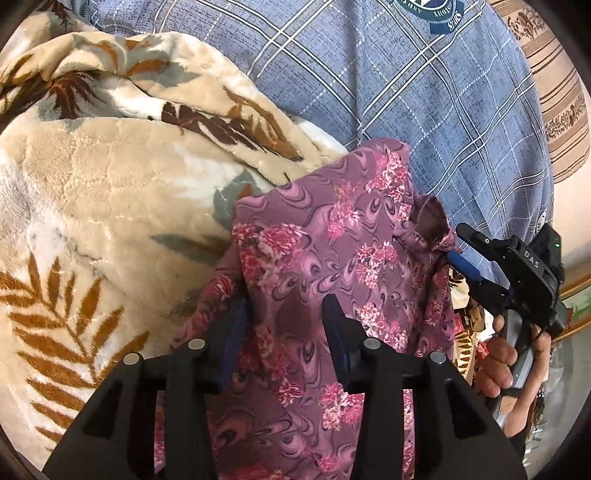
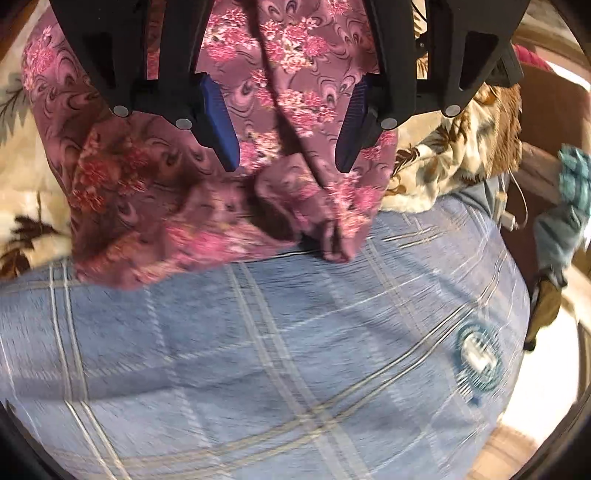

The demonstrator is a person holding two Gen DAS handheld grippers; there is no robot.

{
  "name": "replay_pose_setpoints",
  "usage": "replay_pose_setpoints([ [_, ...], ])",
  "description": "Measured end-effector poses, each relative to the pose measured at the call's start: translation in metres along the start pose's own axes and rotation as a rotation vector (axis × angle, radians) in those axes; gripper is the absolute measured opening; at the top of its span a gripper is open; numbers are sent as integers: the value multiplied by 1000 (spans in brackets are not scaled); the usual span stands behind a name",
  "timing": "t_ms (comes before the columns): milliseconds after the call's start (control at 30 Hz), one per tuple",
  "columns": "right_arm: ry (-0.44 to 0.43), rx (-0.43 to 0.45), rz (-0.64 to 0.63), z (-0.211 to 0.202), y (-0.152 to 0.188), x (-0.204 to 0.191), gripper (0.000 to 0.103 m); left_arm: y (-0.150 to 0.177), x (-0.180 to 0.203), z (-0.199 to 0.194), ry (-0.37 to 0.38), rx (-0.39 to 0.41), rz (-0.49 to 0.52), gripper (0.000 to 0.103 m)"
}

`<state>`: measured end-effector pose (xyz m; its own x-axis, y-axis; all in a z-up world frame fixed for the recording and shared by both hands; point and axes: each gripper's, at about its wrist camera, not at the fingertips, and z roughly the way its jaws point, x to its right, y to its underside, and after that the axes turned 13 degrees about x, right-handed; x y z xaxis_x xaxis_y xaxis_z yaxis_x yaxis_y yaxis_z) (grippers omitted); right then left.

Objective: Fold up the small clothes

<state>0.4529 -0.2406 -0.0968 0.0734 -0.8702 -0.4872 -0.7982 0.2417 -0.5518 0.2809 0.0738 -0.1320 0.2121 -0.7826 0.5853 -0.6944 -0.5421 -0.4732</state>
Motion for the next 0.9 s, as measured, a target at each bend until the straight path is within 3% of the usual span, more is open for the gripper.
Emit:
replay_pose_setpoints([
  [133,17,-39,56,18,-3,10,56,-7,-10,-4,-1,-6,-48,40],
  [267,-87,5,45,-19,8,-11,54,-20,-6,-19,54,21,-74,40],
  [367,-138,78,-10,-79,49,-23,54,-25,-3,-30,65,14,-43,40],
  [467,-184,129,14,-145,108,-2,62,-22,-1,-51,36,33,-7,40],
  [533,-159,132,9,-176,152,16,62,-14,5,-69,30,50,48,40],
  [667,-63,64,81,-197,222,55,62,34,2,-112,32,117,107,51],
  [733,-71,41,124,-190,241,66,62,69,-3,-119,47,76,114,51],
  [800,-71,-24,172,-177,251,74,45,91,-8,-123,38,50,123,51],
  [833,-80,-48,181,-170,251,72,42,105,-13,-128,23,60,138,51],
  [867,-63,-62,155,-166,251,67,32,113,-17,-132,5,74,149,51],
  [900,-10,-66,110,-166,251,62,11,121,-22,-137,-24,84,160,51],
])
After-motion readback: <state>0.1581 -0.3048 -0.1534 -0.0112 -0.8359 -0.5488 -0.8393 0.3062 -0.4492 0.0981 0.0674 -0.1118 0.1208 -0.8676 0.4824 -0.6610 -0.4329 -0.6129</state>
